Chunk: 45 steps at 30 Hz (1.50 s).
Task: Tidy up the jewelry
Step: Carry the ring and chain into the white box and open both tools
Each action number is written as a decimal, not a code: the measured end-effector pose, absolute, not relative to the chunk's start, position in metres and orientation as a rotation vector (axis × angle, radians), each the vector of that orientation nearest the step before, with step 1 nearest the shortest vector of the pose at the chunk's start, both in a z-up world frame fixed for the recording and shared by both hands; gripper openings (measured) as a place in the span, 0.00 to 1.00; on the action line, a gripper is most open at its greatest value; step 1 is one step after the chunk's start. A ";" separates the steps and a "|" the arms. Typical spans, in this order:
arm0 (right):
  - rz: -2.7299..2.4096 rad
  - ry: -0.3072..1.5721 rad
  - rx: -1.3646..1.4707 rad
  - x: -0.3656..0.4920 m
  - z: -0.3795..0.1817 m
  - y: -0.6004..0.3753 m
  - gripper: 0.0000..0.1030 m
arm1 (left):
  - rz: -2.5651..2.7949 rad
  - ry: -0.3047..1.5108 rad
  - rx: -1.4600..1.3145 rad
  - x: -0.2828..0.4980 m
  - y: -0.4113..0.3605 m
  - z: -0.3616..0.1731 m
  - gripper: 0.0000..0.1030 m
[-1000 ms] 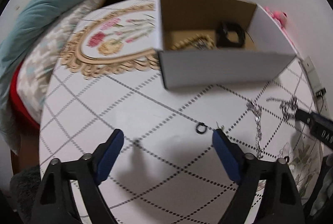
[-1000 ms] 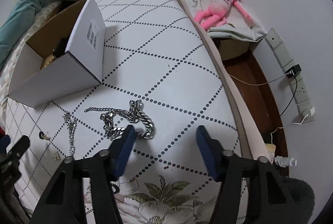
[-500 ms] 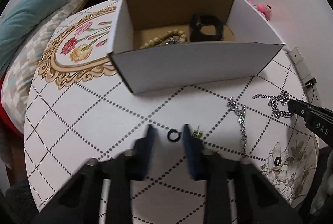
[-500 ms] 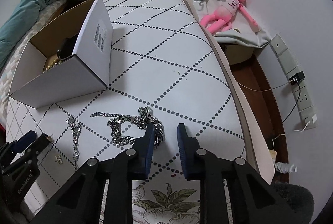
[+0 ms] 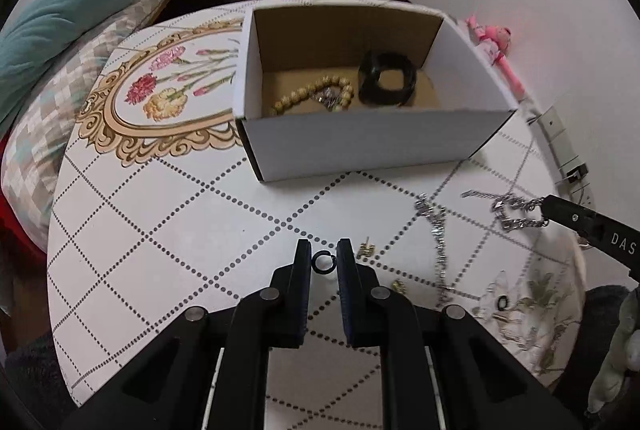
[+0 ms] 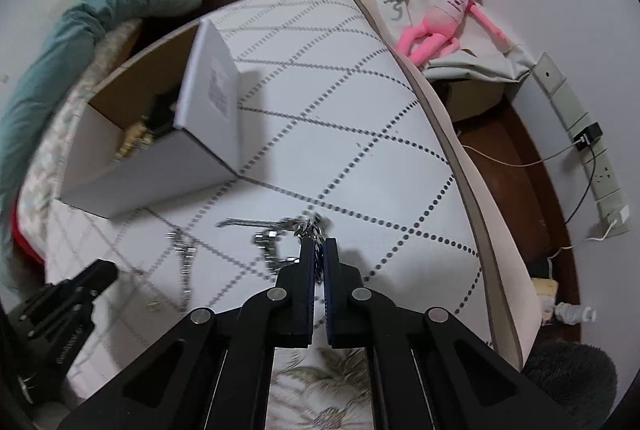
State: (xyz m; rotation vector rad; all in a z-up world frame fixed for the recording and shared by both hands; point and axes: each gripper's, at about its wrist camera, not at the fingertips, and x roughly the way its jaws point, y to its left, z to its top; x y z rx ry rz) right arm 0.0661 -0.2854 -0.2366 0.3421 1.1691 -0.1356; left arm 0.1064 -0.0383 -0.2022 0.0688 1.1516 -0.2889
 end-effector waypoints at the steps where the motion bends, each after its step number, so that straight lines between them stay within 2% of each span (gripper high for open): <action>1: -0.121 1.159 0.353 0.065 -0.230 -0.284 0.04 | -0.293 1.147 0.061 0.105 -0.037 -0.198 0.10; 11: -0.001 1.048 0.365 0.075 -0.153 -0.269 0.04 | -0.367 1.077 -0.034 0.116 -0.035 -0.135 0.10; 21: 0.106 0.937 0.297 0.125 -0.076 -0.240 0.04 | -0.403 1.023 -0.051 0.182 -0.037 -0.087 0.10; 25: 0.113 0.972 0.255 0.157 -0.080 -0.228 0.04 | -0.387 1.056 -0.045 0.216 -0.038 -0.093 0.10; 38: 0.084 1.174 0.229 0.212 -0.166 -0.224 0.04 | -0.281 1.262 -0.040 0.268 -0.032 -0.164 0.13; 43: 0.064 1.200 0.195 0.218 -0.175 -0.223 0.04 | -0.261 1.233 -0.033 0.266 -0.029 -0.162 0.21; 44: 0.059 1.196 0.191 0.218 -0.172 -0.223 0.05 | -0.252 1.222 -0.020 0.266 -0.031 -0.160 0.32; 45: 0.053 1.187 0.187 0.217 -0.170 -0.224 0.05 | -0.236 1.207 0.006 0.264 -0.033 -0.157 0.56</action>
